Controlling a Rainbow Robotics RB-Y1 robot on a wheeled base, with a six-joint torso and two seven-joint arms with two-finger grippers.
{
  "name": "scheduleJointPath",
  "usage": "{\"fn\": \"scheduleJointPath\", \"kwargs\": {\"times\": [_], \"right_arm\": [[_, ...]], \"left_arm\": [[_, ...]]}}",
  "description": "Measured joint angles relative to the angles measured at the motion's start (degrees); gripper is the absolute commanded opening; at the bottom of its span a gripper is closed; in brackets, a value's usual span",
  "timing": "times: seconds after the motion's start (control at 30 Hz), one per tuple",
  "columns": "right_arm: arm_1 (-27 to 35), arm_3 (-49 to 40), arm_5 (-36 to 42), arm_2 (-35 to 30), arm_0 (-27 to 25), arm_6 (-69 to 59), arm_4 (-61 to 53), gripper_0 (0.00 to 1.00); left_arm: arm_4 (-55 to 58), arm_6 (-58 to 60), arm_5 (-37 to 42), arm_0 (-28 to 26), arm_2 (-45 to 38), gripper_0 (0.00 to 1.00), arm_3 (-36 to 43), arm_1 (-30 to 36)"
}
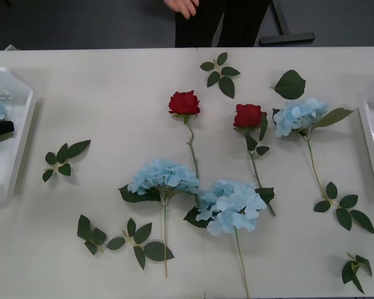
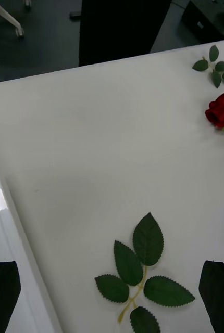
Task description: Place the red flowers into the right box and the blue flowers into the left box. If a person shows an open palm, hand one flower to the person first, then continue sorting.
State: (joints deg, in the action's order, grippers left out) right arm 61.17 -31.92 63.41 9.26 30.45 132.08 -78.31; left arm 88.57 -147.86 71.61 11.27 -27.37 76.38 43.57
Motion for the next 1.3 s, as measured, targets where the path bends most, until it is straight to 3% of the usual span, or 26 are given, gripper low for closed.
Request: {"fn": "scheduleJointPath", "kwargs": {"times": [0.13, 0.33, 0.6, 0.8, 1.3], "right_arm": [[0.0, -5.78, 6.03, -2.38, -0.01, 0.0, -0.39, 0.92], [-0.03, -19.04, 8.02, -2.14, -0.04, -2.14, -0.86, 0.92], [-1.12, -34.54, 4.01, 5.53, -0.04, -21.47, -1.47, 0.92], [-4.55, -39.12, 1.26, 9.32, -0.04, -28.81, 5.2, 0.93], [-15.08, -41.26, -1.49, 9.49, -0.04, -42.56, 23.84, 0.93]], "left_arm": [[0.0, 0.0, -0.05, -0.25, 0.02, 1.0, -0.01, 0.43], [-0.01, 0.0, -0.11, -0.25, 0.31, 1.0, -0.01, 0.49], [0.04, 0.0, -0.17, -0.25, 1.74, 1.0, -0.01, 0.54], [0.63, 0.0, -0.17, -0.25, 2.79, 1.0, -0.02, 0.59], [0.92, 0.0, -0.18, -0.25, 3.04, 1.0, -0.03, 0.64]]}}
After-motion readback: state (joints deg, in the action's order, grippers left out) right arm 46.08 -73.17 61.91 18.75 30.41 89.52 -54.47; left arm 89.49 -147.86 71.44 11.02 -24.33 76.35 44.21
